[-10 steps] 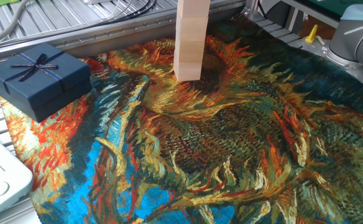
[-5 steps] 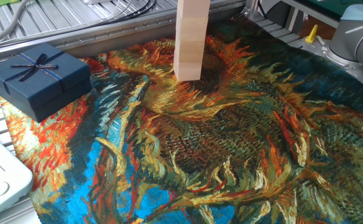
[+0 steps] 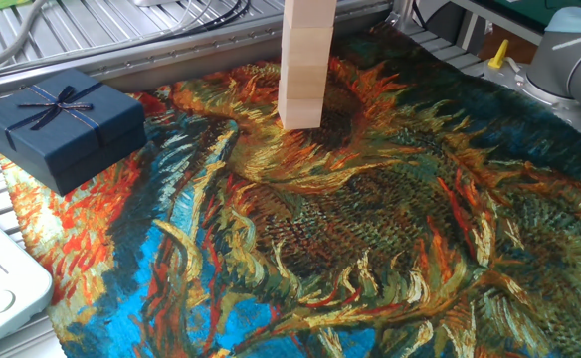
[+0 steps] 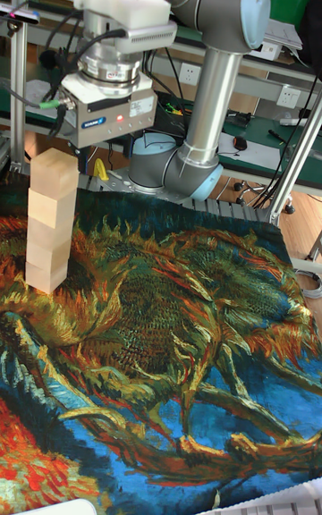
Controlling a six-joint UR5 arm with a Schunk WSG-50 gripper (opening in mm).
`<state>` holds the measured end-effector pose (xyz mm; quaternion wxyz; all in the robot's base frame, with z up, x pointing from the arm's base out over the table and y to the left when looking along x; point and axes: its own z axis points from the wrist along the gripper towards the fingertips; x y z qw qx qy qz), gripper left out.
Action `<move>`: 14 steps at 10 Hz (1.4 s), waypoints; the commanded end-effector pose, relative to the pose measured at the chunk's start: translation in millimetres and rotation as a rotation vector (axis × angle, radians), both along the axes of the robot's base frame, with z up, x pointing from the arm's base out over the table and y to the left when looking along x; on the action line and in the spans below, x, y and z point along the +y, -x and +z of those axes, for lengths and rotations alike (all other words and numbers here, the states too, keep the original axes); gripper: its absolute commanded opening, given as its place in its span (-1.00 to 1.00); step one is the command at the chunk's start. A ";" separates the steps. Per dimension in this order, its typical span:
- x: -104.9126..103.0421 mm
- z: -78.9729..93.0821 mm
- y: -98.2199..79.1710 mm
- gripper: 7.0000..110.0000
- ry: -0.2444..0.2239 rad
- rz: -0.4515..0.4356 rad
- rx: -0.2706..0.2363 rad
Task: Stack the blocks in a vertical line of five
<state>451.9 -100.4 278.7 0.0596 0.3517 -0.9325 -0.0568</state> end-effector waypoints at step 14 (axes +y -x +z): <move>-27.8 -7.6 -16.2 0.15 0.078 0.065 -0.096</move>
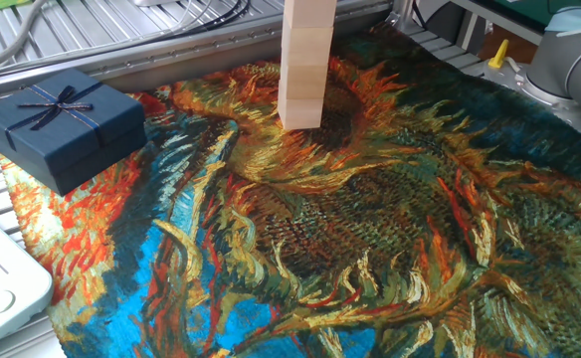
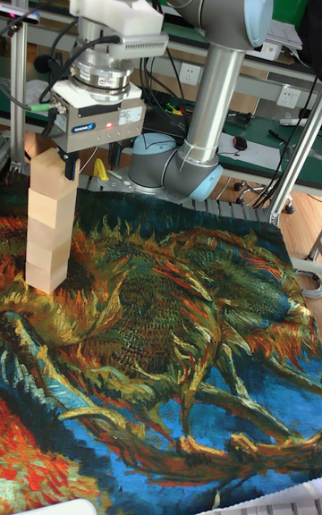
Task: Stack the blocks in a vertical line of five
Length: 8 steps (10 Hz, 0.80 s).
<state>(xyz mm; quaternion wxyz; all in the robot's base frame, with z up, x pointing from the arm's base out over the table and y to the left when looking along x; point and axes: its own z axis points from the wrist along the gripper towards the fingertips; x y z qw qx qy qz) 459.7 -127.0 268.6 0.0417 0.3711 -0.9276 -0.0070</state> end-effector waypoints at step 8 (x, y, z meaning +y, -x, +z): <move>-10.6 3.5 -5.2 0.15 0.013 0.047 -0.015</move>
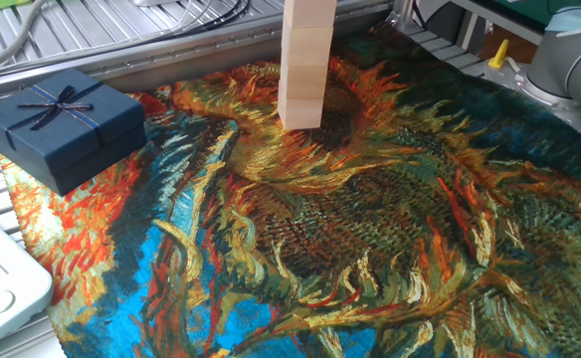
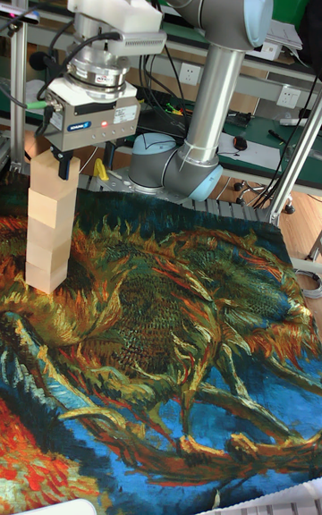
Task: Stack the blocks in a vertical line of five
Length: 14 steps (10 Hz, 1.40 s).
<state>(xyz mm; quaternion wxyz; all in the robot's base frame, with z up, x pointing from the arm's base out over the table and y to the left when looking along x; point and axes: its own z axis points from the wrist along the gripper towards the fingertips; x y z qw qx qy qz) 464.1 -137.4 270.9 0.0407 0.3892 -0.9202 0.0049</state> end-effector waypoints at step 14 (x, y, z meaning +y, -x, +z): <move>-2.0 1.3 -2.8 0.15 -0.011 0.020 -0.004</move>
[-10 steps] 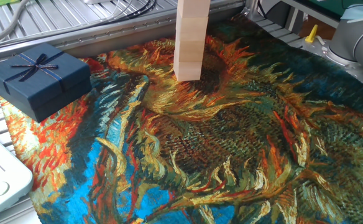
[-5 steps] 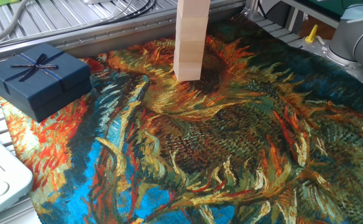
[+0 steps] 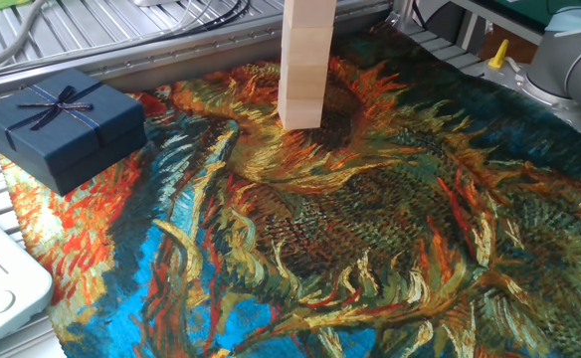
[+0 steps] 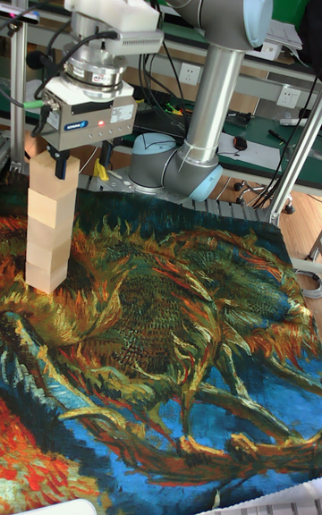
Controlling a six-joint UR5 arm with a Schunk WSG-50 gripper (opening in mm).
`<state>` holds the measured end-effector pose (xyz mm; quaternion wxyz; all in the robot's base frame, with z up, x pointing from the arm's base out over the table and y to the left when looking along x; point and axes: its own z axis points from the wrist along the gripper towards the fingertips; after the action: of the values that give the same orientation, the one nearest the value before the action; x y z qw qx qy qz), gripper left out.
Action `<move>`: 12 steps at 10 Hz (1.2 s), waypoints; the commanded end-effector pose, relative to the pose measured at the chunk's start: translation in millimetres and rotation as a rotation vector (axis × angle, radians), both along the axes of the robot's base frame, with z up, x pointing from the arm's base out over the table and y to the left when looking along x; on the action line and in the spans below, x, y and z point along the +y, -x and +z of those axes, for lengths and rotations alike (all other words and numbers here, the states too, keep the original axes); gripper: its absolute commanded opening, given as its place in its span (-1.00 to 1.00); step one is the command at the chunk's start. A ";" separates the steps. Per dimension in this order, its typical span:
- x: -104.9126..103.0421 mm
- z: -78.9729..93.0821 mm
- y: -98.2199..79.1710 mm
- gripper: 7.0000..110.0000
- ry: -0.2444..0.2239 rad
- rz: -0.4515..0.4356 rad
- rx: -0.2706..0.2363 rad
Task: Stack the blocks in a vertical line of five
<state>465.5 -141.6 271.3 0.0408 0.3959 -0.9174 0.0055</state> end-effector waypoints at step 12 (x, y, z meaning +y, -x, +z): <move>11.1 24.0 -5.9 0.15 0.062 -0.017 0.025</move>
<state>468.5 -136.2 282.8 0.0583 0.3976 -0.9155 0.0190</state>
